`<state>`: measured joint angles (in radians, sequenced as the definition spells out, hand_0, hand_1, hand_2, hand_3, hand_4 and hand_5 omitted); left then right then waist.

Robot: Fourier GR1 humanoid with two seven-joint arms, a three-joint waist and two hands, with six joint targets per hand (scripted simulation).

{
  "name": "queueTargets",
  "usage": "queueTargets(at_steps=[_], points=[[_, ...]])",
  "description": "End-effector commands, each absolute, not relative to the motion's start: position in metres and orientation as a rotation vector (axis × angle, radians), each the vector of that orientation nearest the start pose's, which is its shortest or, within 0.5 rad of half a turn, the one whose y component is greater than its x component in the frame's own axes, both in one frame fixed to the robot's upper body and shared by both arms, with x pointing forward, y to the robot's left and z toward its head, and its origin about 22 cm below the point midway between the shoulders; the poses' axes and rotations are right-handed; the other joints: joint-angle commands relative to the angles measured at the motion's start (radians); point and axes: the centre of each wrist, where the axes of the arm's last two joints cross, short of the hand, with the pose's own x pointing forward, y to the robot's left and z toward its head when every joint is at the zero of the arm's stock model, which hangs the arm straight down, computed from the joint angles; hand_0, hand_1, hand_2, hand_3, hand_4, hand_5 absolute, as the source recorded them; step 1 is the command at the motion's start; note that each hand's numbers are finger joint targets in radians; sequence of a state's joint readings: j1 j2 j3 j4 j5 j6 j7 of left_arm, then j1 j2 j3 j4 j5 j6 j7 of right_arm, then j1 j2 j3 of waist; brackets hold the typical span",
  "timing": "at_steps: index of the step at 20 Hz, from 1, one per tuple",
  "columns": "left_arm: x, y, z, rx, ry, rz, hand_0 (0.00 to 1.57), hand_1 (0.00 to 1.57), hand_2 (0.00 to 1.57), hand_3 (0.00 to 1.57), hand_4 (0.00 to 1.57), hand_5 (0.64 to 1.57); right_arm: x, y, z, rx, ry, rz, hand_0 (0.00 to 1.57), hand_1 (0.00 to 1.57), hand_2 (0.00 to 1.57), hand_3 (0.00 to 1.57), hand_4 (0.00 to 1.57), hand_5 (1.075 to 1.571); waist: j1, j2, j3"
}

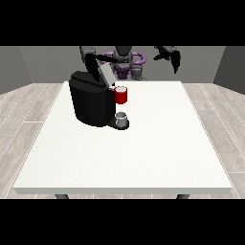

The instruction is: Insert the coffee pod into the coffee machine and close the lid

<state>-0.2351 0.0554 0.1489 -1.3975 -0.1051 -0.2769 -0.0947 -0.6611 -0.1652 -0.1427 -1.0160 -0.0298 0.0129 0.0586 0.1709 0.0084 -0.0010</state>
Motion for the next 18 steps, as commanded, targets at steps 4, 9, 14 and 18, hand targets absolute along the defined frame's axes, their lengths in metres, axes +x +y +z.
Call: queueTargets(at_steps=[4, 9, 14, 18], points=[[0.294, 0.278, 0.038, -0.023, -1.678, -0.286, 0.0, 0.0, 0.0, 0.0, 0.35, 1.571, 0.4, -0.226, 0.079, -0.027, -1.601, 0.193, 0.0, 0.0, 0.0, 0.0, 0.16, 1.571, 0.0, 0.025, 0.001], [0.292, 0.252, 0.023, 0.002, -1.72, -0.311, 0.0, 0.0, 0.0, 0.0, 0.34, 1.571, 0.415, -0.209, 0.117, -0.046, -1.695, 0.28, 0.0, 0.0, 0.0, 0.0, 0.12, 1.571, 0.015, 0.092, 0.0009], [0.304, 0.253, 0.033, -0.015, -1.719, -0.305, 0.0, 0.0, 0.0, 0.0, 0.38, 1.571, 0.421, -0.183, 0.151, -0.06, -1.711, 0.351, 0.0, 0.0, 0.0, 0.0, 0.0, 1.571, 0.017, 0.084, 0.0007], [0.304, 0.244, 0.034, -0.025, -1.688, -0.329, 0.0, 0.0, 0.0, 0.0, 0.33, 1.571, 0.423, -0.167, 0.164, -0.037, -1.71, 0.361, 0.0, 0.0, 0.0, 0.0, 0.0, 1.571, 0.059, 0.073, 0.0006]])
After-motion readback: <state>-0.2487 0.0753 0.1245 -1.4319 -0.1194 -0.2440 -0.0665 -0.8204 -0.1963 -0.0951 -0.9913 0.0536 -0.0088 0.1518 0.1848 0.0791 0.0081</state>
